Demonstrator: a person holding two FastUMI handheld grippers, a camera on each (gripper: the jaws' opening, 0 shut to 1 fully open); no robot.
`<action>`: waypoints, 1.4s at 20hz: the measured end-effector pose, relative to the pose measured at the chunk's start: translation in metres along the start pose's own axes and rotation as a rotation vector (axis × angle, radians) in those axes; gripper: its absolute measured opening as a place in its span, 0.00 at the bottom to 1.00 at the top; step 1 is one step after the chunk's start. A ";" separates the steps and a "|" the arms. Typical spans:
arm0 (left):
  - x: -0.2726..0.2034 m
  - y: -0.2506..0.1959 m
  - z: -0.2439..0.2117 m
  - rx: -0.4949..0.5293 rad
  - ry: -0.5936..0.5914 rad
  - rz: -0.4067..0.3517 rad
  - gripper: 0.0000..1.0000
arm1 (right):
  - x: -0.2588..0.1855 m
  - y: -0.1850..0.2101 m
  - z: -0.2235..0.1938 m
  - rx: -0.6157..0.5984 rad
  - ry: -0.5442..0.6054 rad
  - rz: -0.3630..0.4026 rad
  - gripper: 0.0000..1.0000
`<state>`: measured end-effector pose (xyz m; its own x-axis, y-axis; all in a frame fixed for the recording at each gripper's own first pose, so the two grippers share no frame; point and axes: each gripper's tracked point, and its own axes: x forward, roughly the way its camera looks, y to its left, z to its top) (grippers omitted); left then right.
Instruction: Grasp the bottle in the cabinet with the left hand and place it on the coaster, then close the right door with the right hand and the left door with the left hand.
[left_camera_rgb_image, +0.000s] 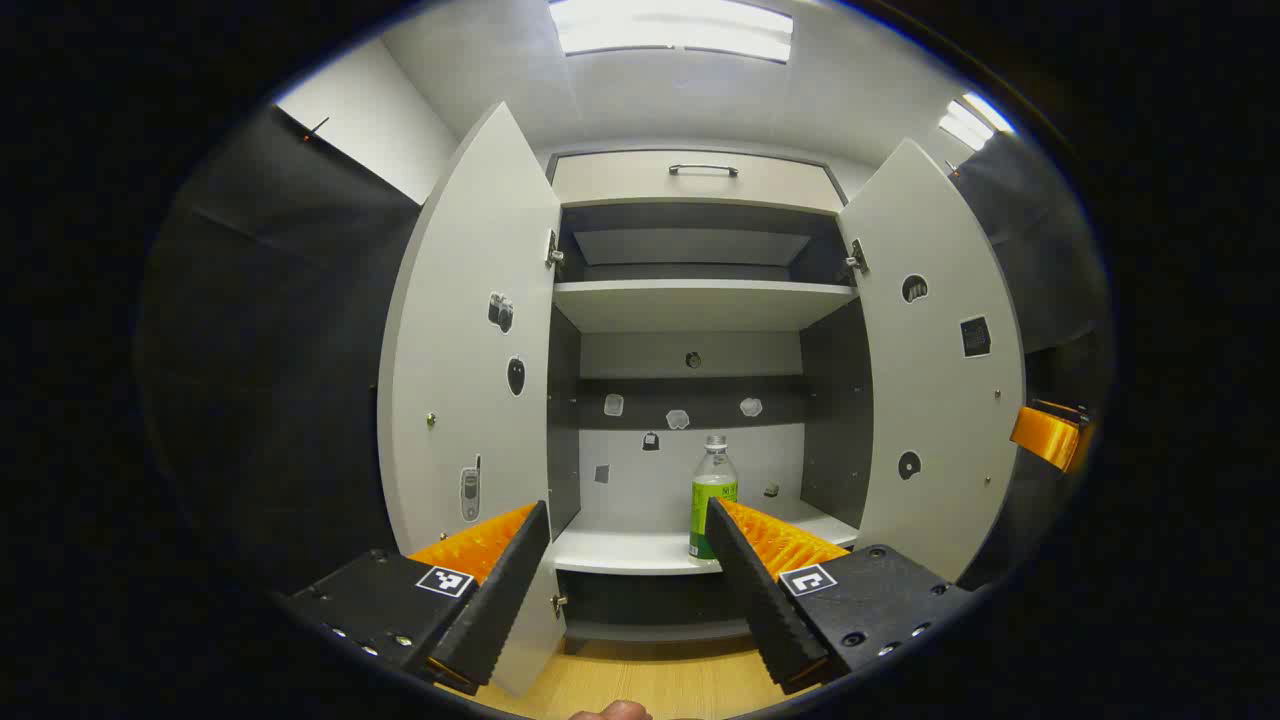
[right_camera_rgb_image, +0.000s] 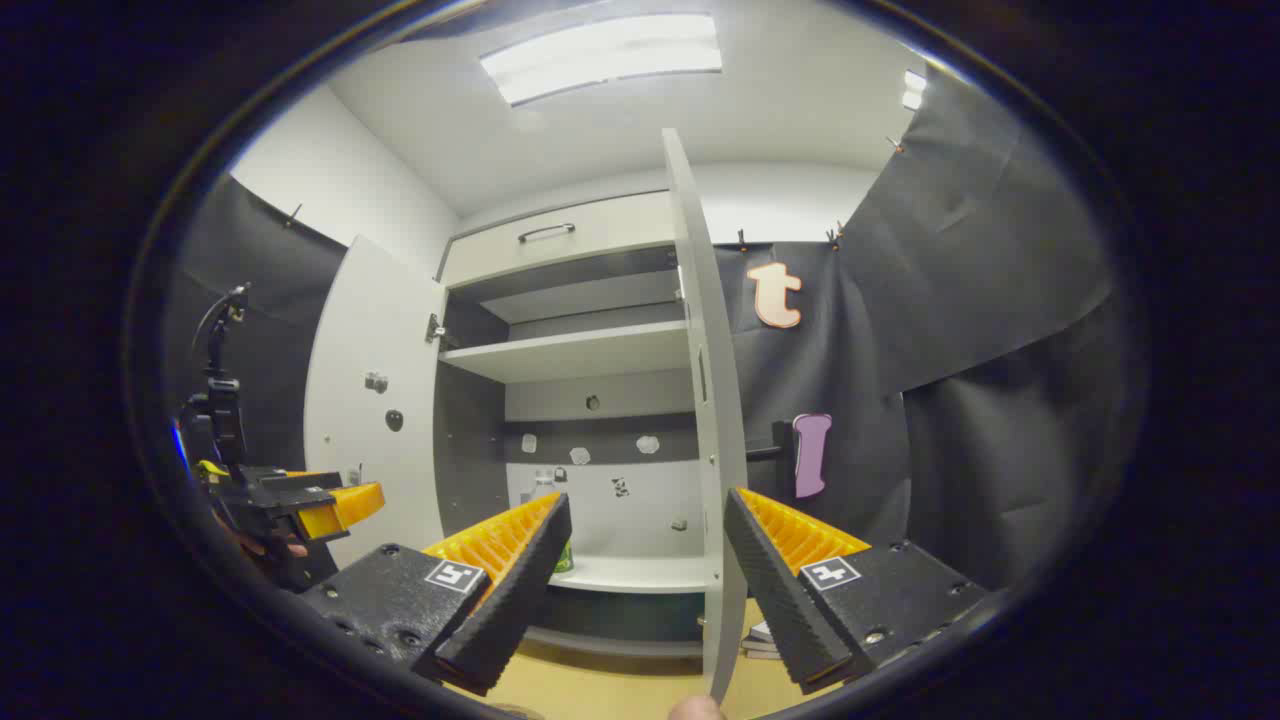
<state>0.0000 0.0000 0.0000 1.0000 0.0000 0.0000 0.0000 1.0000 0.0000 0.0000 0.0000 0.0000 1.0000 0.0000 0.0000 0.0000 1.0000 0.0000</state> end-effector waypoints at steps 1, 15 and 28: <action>0.000 0.000 0.002 -0.007 -0.003 -0.005 0.95 | 0.001 -0.001 0.000 -0.003 0.002 -0.003 1.00; -0.003 0.030 0.045 0.015 -0.076 0.054 0.95 | 0.008 0.010 0.010 -0.013 -0.007 0.026 1.00; 0.003 0.058 0.033 0.030 -0.061 0.074 0.95 | 0.022 0.046 0.004 -0.053 -0.010 0.020 1.00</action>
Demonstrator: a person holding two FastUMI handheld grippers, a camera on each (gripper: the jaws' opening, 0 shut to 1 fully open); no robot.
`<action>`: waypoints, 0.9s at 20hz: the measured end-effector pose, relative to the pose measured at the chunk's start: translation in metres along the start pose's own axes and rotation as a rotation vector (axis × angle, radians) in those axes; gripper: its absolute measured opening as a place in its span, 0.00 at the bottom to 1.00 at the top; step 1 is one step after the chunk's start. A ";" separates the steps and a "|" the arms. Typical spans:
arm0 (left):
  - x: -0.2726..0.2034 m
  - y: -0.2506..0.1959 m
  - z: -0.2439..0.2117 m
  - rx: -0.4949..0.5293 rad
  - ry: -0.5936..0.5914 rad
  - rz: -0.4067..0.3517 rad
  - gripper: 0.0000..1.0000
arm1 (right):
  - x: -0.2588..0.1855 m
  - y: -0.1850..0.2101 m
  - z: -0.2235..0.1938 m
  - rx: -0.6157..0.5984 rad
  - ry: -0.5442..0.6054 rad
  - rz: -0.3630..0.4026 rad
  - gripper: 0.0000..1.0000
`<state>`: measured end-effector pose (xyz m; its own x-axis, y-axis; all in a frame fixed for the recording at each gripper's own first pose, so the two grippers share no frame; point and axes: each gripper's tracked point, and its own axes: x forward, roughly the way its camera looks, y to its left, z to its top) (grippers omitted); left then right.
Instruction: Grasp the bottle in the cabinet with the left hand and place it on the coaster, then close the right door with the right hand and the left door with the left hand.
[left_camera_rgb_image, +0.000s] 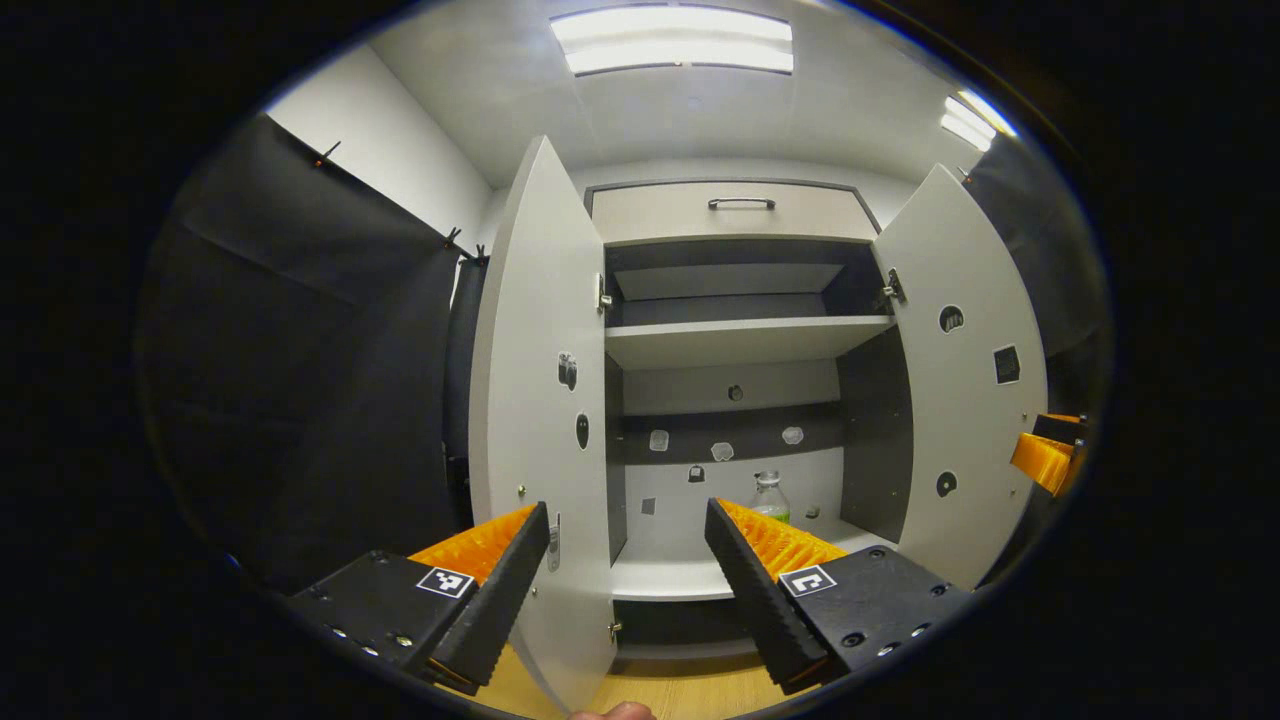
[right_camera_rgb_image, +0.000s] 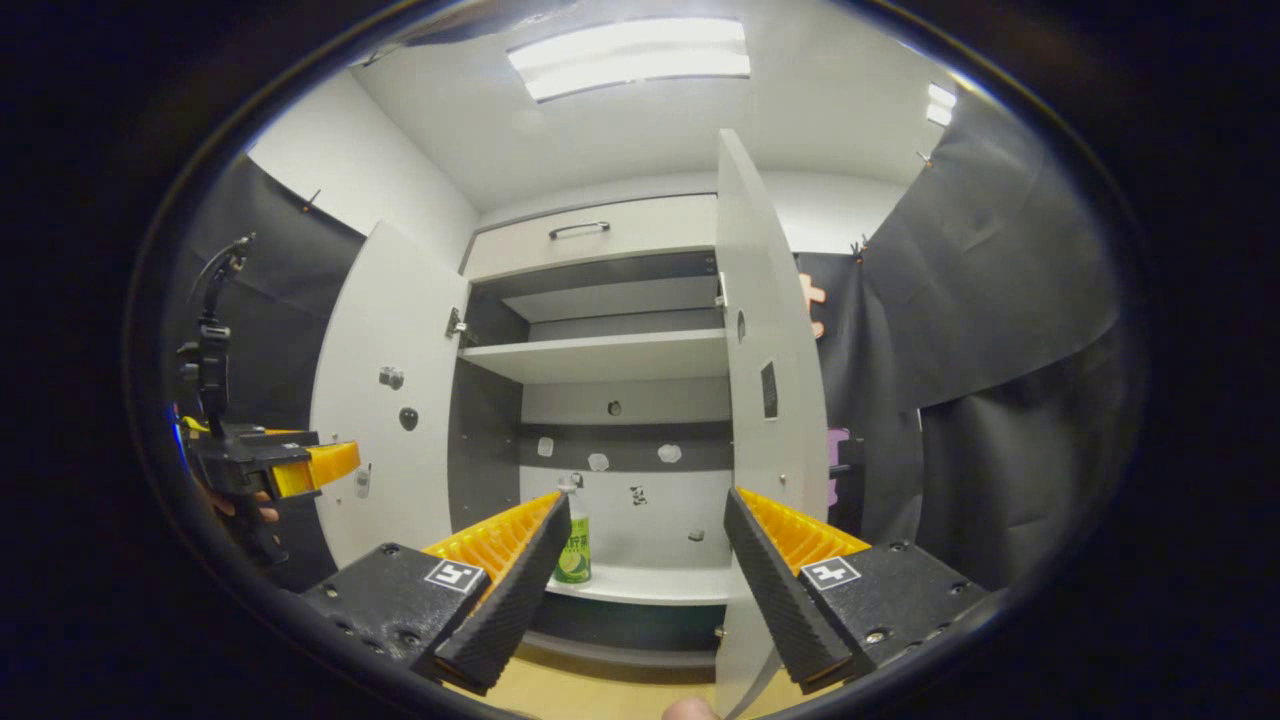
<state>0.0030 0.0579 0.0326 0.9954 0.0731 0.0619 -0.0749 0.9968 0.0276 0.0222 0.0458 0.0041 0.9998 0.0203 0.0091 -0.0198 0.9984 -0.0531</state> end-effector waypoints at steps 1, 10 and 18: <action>0.001 0.000 -0.006 -0.012 0.012 -0.008 0.95 | 0.003 0.004 -0.003 -0.004 0.003 -0.006 1.00; 0.059 -0.072 -0.046 -0.101 0.084 -0.209 0.95 | -0.005 -0.005 -0.012 -0.060 0.034 -0.190 1.00; 0.121 -0.140 -0.086 -0.136 0.182 -0.283 0.95 | -0.042 -0.041 -0.005 -0.087 0.053 -0.186 1.00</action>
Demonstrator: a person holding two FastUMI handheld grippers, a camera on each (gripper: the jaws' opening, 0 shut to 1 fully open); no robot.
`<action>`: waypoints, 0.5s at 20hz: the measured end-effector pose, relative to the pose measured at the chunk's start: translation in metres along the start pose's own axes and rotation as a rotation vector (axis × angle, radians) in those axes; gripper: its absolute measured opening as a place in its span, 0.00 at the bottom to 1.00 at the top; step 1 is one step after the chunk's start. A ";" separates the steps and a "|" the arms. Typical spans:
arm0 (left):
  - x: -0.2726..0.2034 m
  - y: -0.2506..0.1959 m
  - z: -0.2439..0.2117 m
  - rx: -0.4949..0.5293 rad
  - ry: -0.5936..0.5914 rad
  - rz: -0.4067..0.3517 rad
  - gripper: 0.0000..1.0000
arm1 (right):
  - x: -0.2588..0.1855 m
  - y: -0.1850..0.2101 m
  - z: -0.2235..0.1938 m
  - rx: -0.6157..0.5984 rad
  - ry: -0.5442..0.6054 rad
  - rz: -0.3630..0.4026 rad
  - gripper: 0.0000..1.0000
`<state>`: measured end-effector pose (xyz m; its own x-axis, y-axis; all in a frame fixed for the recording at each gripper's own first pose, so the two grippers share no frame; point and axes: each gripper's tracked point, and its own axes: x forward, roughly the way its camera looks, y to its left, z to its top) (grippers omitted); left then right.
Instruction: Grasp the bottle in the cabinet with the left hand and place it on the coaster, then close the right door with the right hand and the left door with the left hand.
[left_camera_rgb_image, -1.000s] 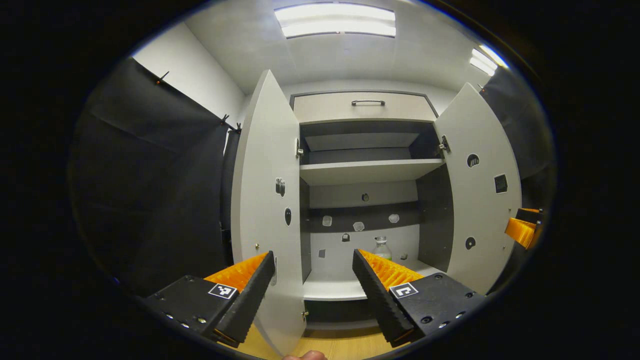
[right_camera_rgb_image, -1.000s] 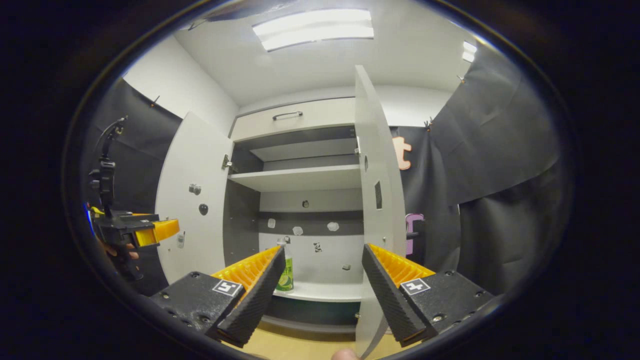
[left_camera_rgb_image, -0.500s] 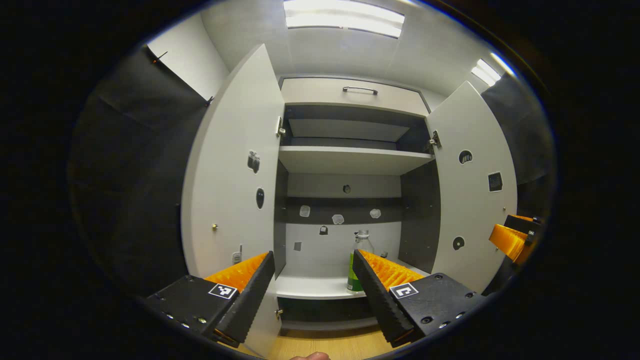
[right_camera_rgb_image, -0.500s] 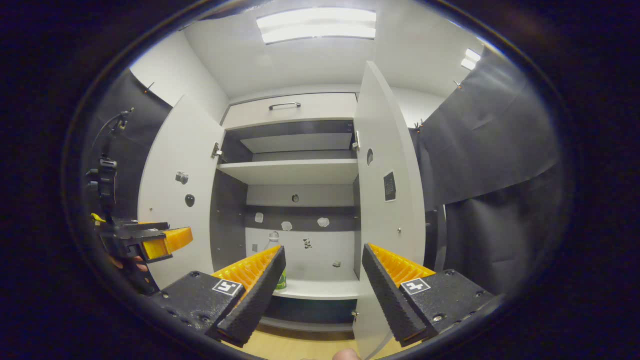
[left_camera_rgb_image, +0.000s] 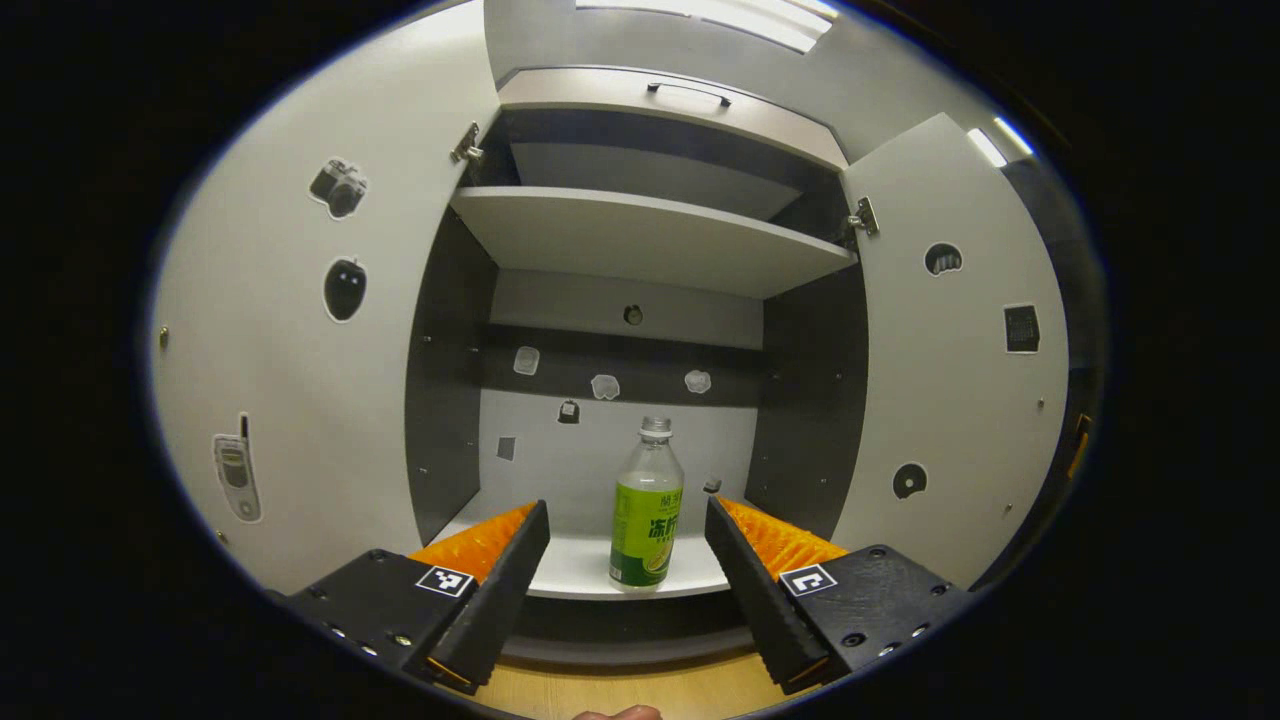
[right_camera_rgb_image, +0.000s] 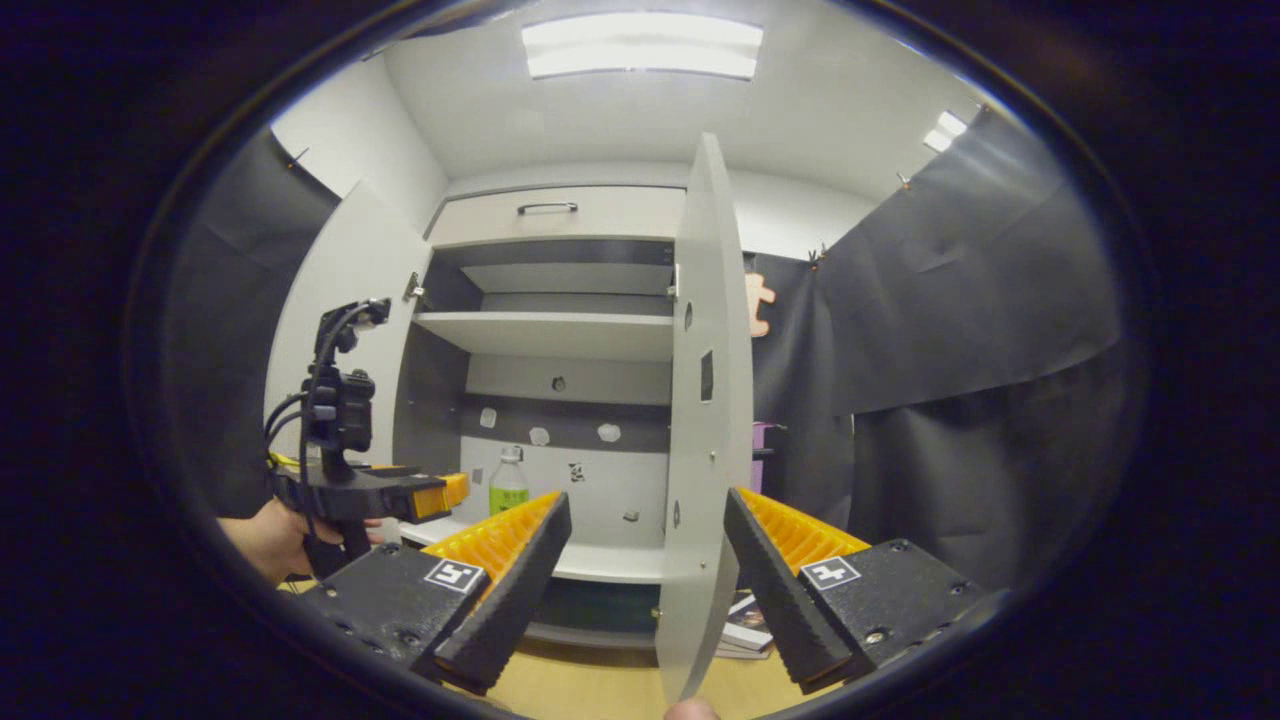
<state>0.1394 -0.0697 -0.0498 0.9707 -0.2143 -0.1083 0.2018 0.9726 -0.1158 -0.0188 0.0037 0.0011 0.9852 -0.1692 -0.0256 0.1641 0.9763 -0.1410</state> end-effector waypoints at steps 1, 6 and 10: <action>0.008 -0.003 -0.004 0.006 0.012 0.001 0.95 | -0.003 -0.009 0.000 -0.001 0.000 -0.007 1.00; 0.047 -0.011 -0.019 0.004 0.050 0.013 0.95 | -0.009 -0.043 -0.001 -0.019 -0.001 -0.049 1.00; 0.080 -0.003 -0.036 0.021 0.096 0.059 0.95 | -0.015 -0.063 -0.004 -0.023 0.007 -0.091 1.00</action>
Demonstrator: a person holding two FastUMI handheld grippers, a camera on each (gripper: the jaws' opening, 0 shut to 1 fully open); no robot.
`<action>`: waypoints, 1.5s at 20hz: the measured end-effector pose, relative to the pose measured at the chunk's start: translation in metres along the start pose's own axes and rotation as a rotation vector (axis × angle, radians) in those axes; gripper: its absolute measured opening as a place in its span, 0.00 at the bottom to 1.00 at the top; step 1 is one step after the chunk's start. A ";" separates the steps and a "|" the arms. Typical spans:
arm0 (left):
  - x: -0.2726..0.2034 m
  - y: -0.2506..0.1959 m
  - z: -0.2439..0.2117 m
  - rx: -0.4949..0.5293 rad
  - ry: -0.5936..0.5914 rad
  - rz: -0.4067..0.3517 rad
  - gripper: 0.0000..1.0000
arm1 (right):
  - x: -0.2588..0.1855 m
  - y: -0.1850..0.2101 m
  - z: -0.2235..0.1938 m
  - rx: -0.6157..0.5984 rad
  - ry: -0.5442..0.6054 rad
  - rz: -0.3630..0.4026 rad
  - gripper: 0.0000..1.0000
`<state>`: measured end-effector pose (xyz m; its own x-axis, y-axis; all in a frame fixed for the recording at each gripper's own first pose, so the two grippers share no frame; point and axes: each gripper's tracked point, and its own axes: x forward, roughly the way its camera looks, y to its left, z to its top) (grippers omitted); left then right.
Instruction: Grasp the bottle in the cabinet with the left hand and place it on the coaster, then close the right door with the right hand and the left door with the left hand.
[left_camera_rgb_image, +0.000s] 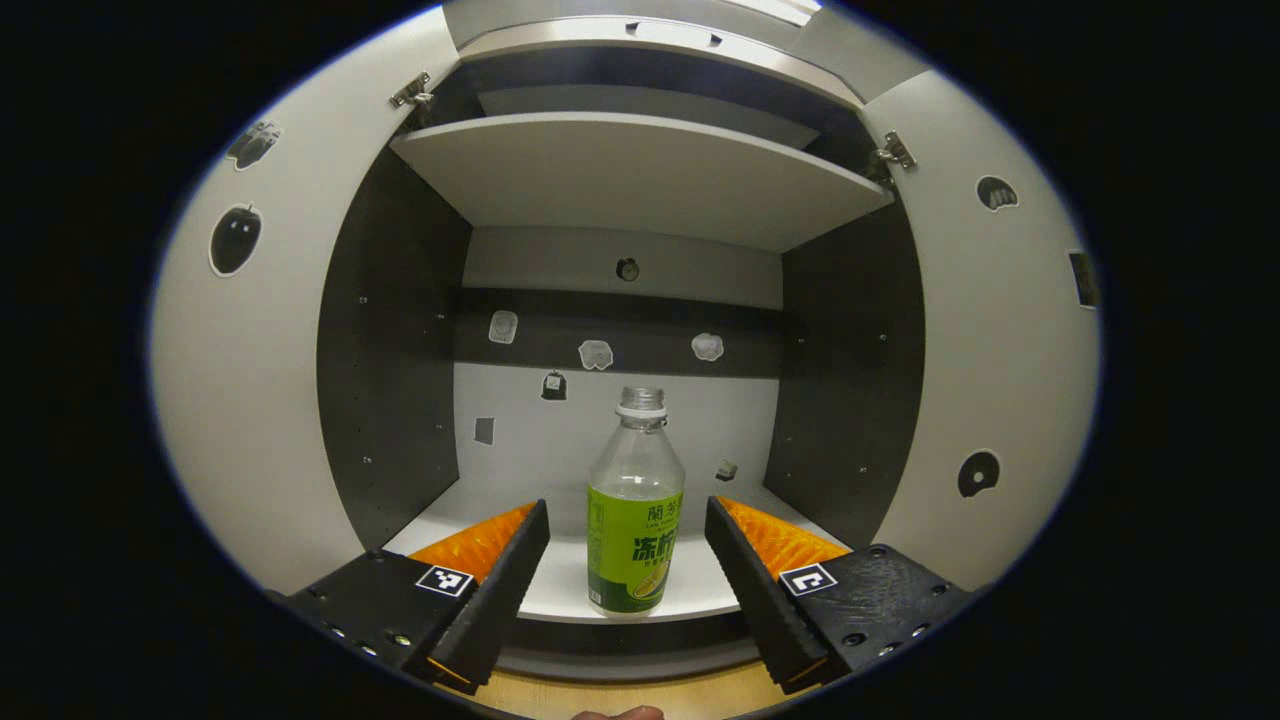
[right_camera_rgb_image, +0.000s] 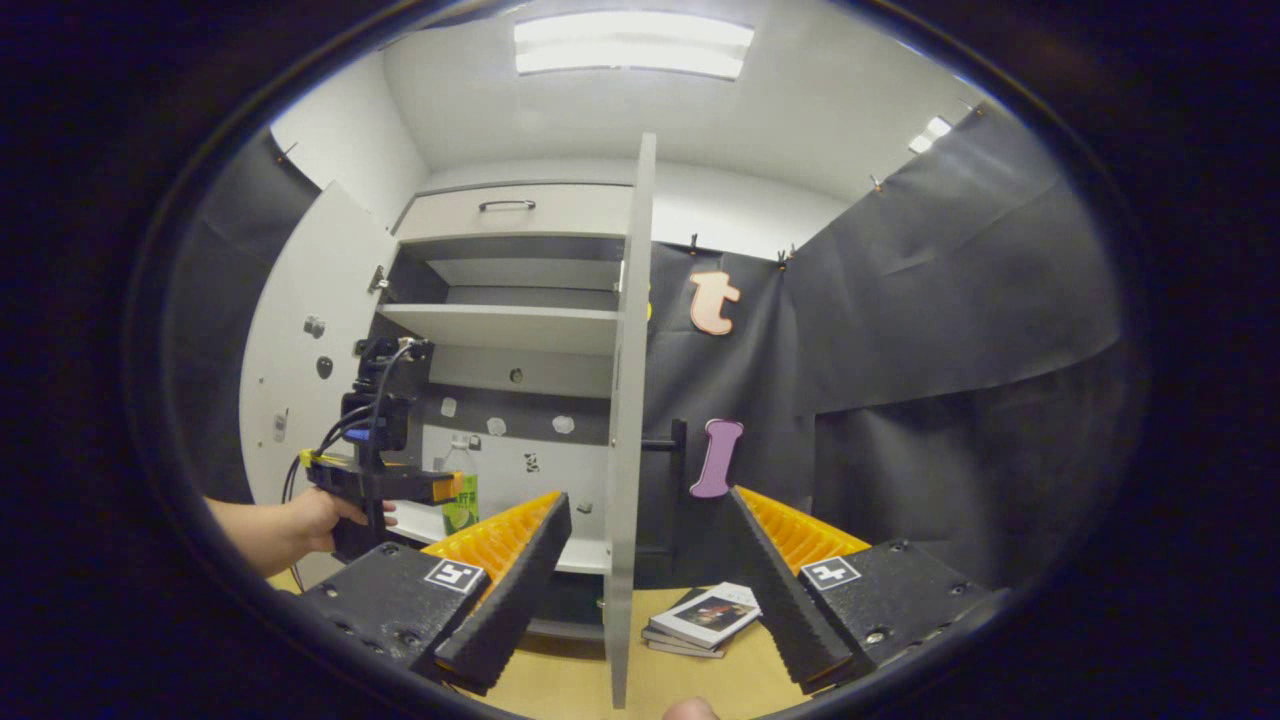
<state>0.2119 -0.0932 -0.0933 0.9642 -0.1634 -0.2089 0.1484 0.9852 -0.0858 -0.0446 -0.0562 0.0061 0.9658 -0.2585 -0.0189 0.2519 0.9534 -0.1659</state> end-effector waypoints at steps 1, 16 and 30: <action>0.007 0.002 -0.005 0.003 0.015 0.002 0.95 | -0.001 -0.004 -0.003 0.000 0.006 -0.011 0.99; 0.065 -0.004 -0.015 0.039 0.040 -0.037 0.81 | -0.006 -0.034 -0.023 0.005 0.063 -0.084 1.00; -0.021 -0.011 0.004 0.103 -0.018 -0.043 0.70 | 0.004 -0.036 -0.040 0.019 0.105 0.028 1.00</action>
<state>0.1913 -0.1008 -0.0836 0.9602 -0.2052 -0.1893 0.2102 0.9776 0.0068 -0.0527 -0.0979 -0.0275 0.9609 -0.2461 -0.1268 0.2275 0.9629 -0.1450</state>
